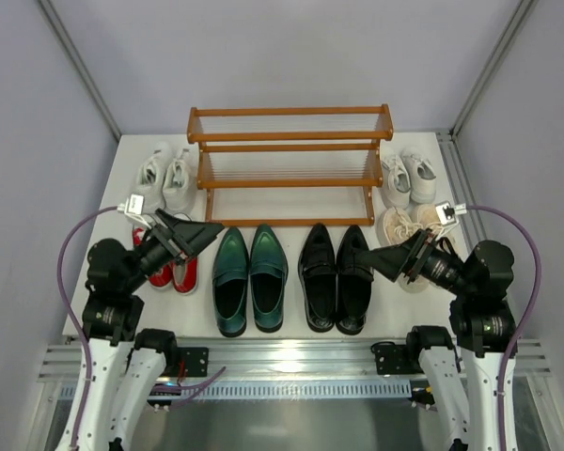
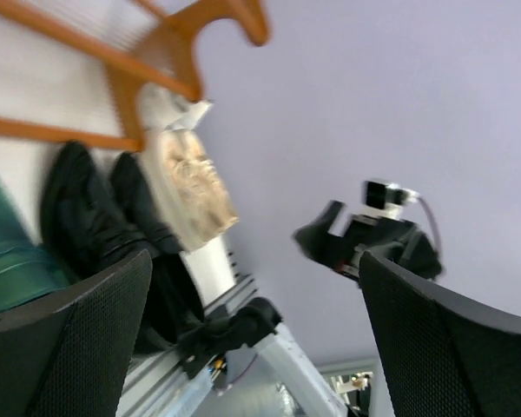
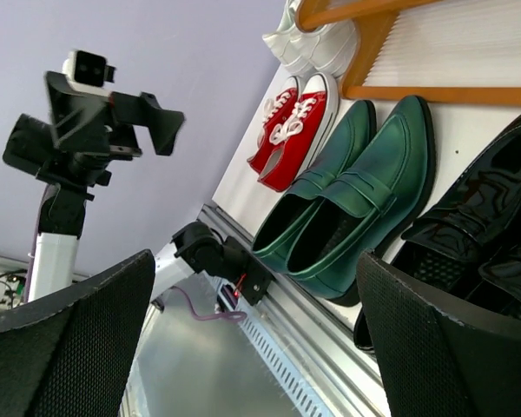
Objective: Place and organize the shoes onto the shoe shelf
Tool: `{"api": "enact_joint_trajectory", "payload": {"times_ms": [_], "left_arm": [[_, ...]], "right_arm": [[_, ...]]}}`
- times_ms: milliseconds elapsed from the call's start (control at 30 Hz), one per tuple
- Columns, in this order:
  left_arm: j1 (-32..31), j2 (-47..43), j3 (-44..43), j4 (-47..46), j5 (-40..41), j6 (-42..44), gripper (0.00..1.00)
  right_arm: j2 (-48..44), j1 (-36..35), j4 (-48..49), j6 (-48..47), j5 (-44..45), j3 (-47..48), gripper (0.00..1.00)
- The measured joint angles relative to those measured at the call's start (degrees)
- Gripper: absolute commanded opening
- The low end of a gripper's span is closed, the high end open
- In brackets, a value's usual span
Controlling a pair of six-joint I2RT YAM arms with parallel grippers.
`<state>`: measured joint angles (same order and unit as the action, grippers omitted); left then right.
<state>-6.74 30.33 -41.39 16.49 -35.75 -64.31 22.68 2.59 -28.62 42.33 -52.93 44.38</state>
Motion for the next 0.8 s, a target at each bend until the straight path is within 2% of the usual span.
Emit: {"api": "enact_joint_trajectory", "payload": {"times_ms": [67,233,300,400,533,667,700,800], "left_arm": [[-0.07,-3.15,1.14,-6.29,-1.16,-4.94,1.0],[-0.07,0.13,2.75,-26.71,-5.07,-16.79,1.0],[-0.07,0.46,4.48,-31.69,-5.75,-18.91,1.0],[-0.07,0.42,6.19,-34.23,-6.62,-17.94,1.0],[-0.24,1.42,6.1,-29.77,-6.4,-11.54,1.0],[-0.9,4.44,5.53,-16.28,-4.26,-1.36,1.0],[-0.96,5.2,5.33,-12.83,-3.58,1.03,1.0],[-1.09,7.34,4.37,-3.58,-0.85,7.3,1.0]], "right_arm": [[1.7,0.0,-0.24,-0.48,-1.09,0.42,0.97],[2.38,-0.02,0.85,0.72,-1.53,-2.45,0.97],[1.62,-0.02,2.91,2.67,-1.49,-6.93,0.97],[0.28,-0.02,2.6,3.1,-0.11,-10.6,0.97],[1.03,-0.09,-5.38,-4.26,6.08,-6.03,0.97],[6.08,-2.45,-12.7,-11.23,14.19,-2.82,0.97],[6.86,-3.89,-13.68,-11.76,16.46,-3.06,0.97],[11.34,-17.03,-17.81,-11.3,28.0,-4.96,0.97]]}}
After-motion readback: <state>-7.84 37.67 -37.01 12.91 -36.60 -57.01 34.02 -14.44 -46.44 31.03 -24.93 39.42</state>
